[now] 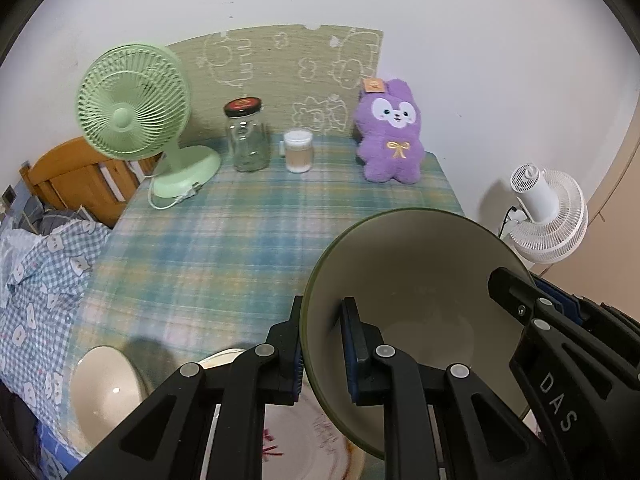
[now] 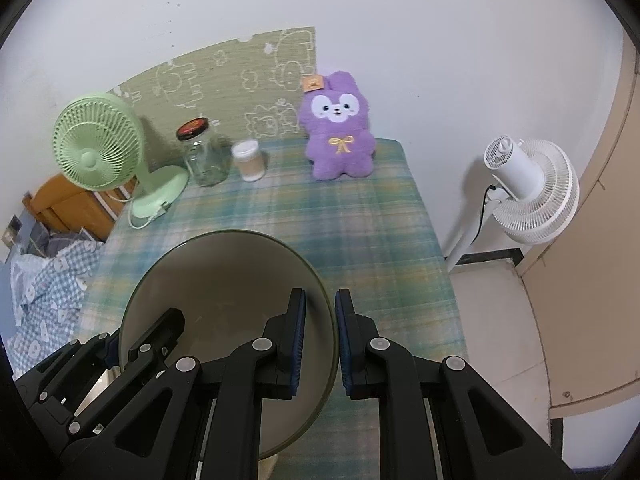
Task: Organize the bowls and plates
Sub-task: 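Carry the bowl with both grippers toward the plate stack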
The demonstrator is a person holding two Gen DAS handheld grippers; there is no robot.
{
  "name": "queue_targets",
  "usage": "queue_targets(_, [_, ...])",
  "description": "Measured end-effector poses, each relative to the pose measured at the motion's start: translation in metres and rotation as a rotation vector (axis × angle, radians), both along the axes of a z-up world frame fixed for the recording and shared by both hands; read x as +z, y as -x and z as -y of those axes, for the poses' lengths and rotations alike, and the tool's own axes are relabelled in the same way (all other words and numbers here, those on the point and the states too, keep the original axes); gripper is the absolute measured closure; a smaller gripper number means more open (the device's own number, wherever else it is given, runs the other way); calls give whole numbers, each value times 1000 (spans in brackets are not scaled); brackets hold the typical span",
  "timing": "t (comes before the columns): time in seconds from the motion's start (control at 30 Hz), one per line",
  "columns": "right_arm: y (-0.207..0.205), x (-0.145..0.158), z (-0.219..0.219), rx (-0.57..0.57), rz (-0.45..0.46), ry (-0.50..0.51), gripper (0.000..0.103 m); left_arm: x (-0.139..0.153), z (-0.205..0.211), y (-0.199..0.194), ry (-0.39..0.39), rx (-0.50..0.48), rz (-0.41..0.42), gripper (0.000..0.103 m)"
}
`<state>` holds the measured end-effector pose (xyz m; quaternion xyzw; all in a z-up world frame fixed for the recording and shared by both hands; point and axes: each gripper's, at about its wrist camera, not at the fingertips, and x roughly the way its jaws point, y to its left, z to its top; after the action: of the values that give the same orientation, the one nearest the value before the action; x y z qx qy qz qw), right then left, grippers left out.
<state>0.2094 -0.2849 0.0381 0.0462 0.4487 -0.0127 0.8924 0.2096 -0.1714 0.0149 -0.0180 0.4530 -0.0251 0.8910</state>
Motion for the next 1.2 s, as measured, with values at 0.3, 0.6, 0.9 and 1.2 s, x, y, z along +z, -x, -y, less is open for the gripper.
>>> queue_targets(0.3, [13,11,-46,-12,19,4,84,13,-47,12,1,-14,13,89])
queue_targets(0.6, [25,19,-95,-17,37,12,84,18,-94,23,9,-20,27,89])
queue_targets(0.9, [36,15,-145,-26,36,14,84,14,-140,32,8,-31,28,89])
queue_targets(1.2, [45,5,-190,-23,23,19,84,3,-184,42,13,-32,13,89])
